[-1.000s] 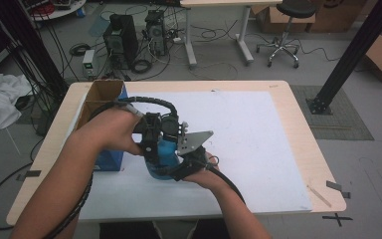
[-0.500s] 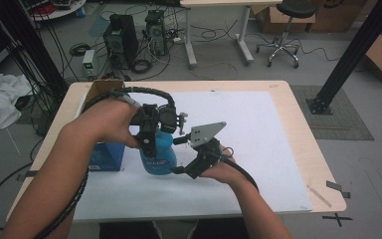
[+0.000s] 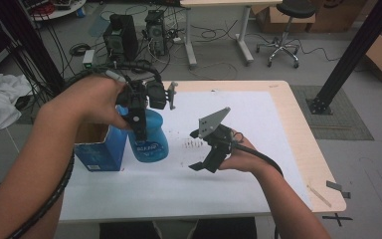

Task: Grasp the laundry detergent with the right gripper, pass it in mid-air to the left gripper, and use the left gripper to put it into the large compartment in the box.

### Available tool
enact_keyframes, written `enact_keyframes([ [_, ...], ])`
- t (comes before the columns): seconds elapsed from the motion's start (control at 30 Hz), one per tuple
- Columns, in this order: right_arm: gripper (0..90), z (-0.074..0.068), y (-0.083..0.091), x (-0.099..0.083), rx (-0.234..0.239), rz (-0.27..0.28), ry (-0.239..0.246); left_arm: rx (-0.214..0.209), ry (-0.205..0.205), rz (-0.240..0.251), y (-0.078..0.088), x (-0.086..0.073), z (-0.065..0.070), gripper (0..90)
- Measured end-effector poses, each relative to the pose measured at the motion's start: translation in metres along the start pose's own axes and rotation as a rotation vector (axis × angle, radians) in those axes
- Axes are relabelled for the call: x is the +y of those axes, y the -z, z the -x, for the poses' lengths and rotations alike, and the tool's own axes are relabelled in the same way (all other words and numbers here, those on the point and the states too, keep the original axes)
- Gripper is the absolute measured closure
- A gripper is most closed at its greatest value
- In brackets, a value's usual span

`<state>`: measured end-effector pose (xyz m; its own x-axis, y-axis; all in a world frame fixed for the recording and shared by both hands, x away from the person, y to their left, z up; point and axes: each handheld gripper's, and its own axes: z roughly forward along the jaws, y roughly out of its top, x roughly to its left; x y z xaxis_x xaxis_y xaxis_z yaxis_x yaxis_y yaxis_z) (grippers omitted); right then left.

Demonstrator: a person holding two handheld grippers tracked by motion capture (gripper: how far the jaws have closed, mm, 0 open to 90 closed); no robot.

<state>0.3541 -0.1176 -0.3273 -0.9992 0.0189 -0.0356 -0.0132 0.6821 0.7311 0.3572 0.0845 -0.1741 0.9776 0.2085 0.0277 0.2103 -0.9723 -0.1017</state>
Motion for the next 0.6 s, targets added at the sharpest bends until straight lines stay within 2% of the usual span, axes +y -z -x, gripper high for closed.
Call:
enact_keyframes([
  [0.13,0.0,0.002,0.008,0.002,0.006,-0.082,0.015,-0.008,0.074,-0.013,0.012,-0.010,-0.008,39.5],
  [0.3,0.0,0.004,0.014,0.001,0.013,-0.193,0.025,-0.025,0.206,-0.013,0.030,-0.028,-0.018,39.4],
  [0.43,0.0,0.006,0.017,-0.002,0.014,-0.250,0.035,-0.043,0.326,-0.011,0.043,-0.044,-0.028,39.4],
  [0.6,0.0,0.008,0.020,-0.009,0.009,-0.298,0.036,-0.032,0.522,0.012,0.057,-0.062,-0.040,39.3],
])
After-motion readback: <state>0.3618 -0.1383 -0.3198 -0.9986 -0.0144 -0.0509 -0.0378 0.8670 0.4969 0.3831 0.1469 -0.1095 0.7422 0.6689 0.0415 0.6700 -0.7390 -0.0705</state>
